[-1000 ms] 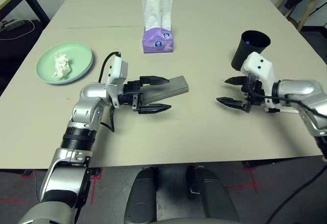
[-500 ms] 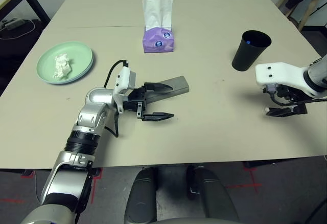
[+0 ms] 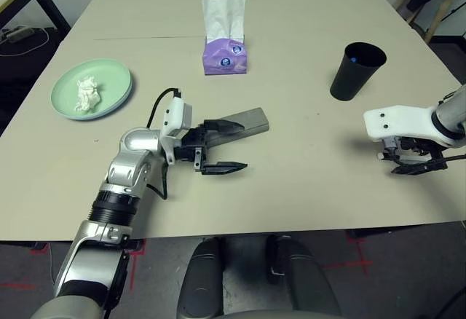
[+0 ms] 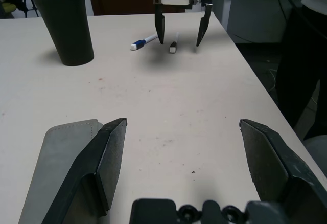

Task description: Organize and tidy the items on the table.

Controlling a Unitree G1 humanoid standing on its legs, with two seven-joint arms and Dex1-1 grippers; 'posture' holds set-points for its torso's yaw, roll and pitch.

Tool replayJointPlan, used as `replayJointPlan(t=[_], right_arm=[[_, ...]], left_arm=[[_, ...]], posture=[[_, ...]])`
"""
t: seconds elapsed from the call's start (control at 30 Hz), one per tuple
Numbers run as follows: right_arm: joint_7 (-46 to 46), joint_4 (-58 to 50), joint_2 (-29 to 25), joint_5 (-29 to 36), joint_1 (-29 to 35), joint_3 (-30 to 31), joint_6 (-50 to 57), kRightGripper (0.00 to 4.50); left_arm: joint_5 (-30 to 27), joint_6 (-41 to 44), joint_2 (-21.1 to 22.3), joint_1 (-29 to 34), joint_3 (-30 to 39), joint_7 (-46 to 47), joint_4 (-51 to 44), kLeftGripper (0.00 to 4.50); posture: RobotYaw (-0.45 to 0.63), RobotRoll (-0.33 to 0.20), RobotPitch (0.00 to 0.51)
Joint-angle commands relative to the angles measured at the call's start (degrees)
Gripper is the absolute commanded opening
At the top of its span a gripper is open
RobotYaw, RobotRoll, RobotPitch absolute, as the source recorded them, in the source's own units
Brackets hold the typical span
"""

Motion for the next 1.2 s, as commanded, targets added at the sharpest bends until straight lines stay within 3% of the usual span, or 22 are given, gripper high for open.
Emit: replayJointPlan(t=[0.03,0.67,0.77,1.07,1.2], right_arm=[[-0.53,-0.68,-0.11,-1.18,1.27,-1.44,-0.62,4.50],[-1.62,4.84,2.27,-3.87,1.24,-1.20,-3.91,4.43],[-1.70,5.70,2.07,-3.88,1.73,-1.31,-4.54,3.80],[-1.57,6.96,2.42,-4.61,1.87,-2.21,-5.98,0.51],[-1.22,7.26,2.36,-4.52,1.14,-2.75,-6.29,0.43]], left_arm=[[-0.57,0.89,1.01,1.51,0.47,0.20,-2.19,4.46],[-1.26,3.11,2.16,4.01,1.07,2.00,-6.12,4.49],[-1.34,3.31,2.35,4.22,1.08,2.03,-6.38,4.50],[-1.28,3.43,2.45,4.09,0.84,2.10,-6.60,4.50],[-1.11,3.16,2.19,3.73,0.69,2.14,-6.13,4.50]], posture=[[0.07,0.000,0.220],[0.09,0.000,0.238],[0.08,0.000,0.239],[0.08,0.000,0.227],[0.07,0.000,0.221]])
